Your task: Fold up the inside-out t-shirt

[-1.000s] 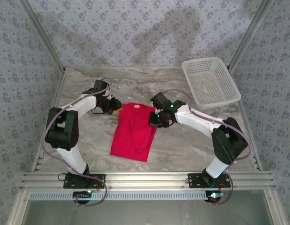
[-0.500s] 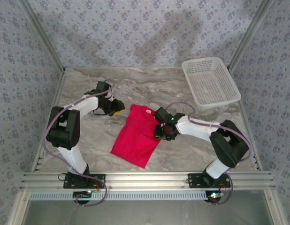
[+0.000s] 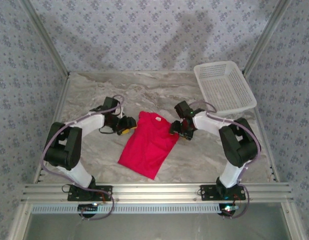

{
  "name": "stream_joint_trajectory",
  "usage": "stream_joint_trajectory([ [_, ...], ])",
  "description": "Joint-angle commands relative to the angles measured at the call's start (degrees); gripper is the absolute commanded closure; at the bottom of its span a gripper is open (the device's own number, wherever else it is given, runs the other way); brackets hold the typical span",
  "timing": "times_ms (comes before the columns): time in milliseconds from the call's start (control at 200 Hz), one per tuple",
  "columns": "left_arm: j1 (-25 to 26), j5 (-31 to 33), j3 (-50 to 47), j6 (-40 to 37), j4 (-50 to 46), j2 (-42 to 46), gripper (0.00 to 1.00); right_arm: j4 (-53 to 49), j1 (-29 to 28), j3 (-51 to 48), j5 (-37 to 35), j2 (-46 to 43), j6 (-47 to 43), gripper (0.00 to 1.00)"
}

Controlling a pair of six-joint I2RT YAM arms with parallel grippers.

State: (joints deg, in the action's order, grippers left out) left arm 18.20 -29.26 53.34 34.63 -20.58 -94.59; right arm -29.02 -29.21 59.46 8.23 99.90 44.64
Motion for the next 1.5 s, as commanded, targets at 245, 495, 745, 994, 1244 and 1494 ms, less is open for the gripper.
stream_joint_trajectory([
  [245, 3.6, -0.5, -9.4, 3.9, 5.9, 4.7, 0.45, -0.4, 1.8, 22.8, 8.9, 14.5, -13.5, 1.00],
  [495, 1.9, 6.1, -3.1, 0.1, -1.0, 4.9, 0.42, -4.6, 2.5, 25.2, 7.3, 14.0, -16.4, 0.21],
  [745, -5.0, 3.3, 0.4, 3.5, 5.0, 3.3, 0.37, -2.3, 3.0, 27.6, 8.2, 18.4, -16.2, 0.25],
  [994, -5.0, 3.2, 5.8, 3.4, 10.2, -3.5, 0.51, 0.3, 1.3, 29.6, 9.1, 23.9, -14.4, 0.66],
  [1244, -4.8, 6.2, 10.6, -0.4, 5.6, -7.6, 0.45, 0.5, 1.3, 28.9, 9.0, 23.6, -14.1, 0.69],
  [1494, -4.9, 12.7, 9.3, -2.6, 1.0, -3.4, 0.33, 0.5, 1.7, 29.0, 9.6, 24.0, -14.0, 0.68],
])
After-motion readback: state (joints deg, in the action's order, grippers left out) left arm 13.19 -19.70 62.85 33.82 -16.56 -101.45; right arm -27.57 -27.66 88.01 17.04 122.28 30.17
